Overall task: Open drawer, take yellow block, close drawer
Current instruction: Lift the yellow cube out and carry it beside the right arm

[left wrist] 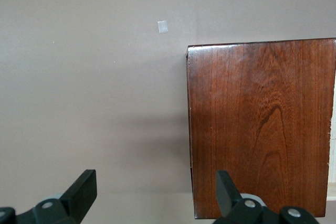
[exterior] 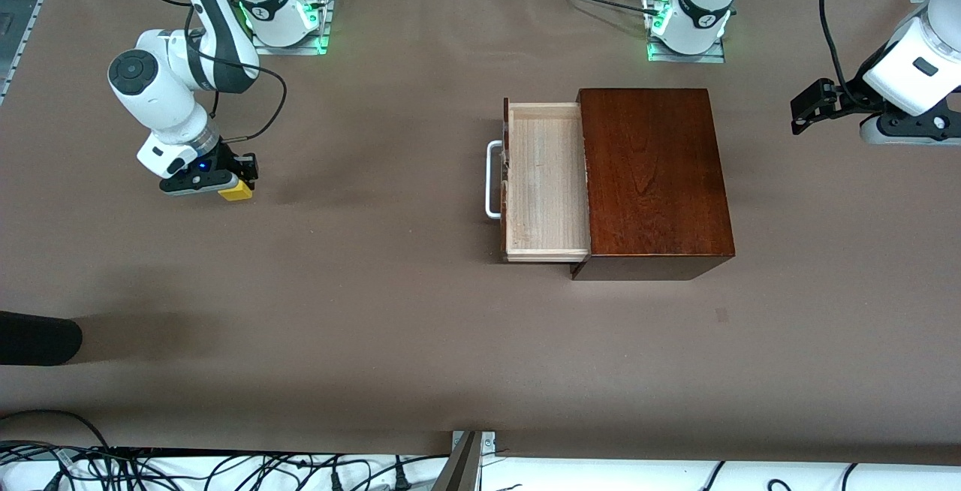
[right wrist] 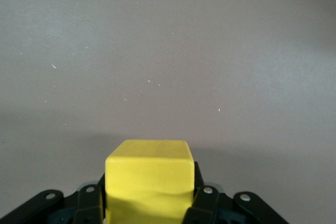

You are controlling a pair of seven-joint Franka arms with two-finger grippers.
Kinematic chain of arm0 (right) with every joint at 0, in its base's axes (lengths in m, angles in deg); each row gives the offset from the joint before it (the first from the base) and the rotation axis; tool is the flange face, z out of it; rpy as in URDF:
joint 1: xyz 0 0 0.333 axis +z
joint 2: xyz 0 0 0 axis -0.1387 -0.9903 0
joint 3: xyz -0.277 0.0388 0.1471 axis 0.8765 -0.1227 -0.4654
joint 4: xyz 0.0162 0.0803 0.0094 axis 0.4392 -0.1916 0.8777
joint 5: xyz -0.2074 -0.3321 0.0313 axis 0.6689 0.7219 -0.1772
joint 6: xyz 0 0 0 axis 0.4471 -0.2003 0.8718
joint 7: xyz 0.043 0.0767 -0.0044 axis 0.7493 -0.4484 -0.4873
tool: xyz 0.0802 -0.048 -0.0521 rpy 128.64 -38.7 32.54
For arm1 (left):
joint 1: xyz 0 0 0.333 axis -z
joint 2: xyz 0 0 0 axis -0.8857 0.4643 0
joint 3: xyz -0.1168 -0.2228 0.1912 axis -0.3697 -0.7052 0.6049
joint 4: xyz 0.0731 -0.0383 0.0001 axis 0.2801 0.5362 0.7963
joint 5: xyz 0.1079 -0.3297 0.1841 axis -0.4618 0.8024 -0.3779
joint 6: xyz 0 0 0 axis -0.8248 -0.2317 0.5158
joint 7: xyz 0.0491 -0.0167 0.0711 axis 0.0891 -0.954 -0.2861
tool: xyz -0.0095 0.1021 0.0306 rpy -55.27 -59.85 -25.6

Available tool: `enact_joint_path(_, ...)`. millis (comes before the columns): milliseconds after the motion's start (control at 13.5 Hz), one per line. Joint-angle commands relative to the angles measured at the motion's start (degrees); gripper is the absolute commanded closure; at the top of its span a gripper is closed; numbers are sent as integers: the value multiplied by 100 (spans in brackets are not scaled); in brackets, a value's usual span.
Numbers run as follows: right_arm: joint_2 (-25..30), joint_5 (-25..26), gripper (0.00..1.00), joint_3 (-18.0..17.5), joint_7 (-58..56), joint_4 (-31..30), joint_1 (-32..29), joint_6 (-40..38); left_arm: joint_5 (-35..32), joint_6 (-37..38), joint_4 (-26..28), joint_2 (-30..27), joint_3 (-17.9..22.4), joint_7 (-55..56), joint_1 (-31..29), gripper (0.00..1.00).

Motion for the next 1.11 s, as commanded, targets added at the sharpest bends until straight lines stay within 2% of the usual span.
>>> enact_joint_path(0,-128,-251,100,-5,-63,-24,-58,186,-140,18,-158,91,-36,-24,-19,0)
enact_joint_path(148,-427,-461,100,-5,-317,-23,-172,458,-140,18,-158,91,-36,-24,-19,0)
enact_joint_path(443,-700,-1506,100,-49,-1143,-6,-181,503,-140,18,-158,91,-36,-24,-19,0)
enact_joint_path(664,-850,-1902,100,-58,-1503,3,-181,503,-140,10,-158,82,-36,-24,-19,0)
enact_joint_path(1033,-1104,-2868,100,-84,-2277,12,-181,520,-140,-17,-158,82,-36,-24,-27,0)
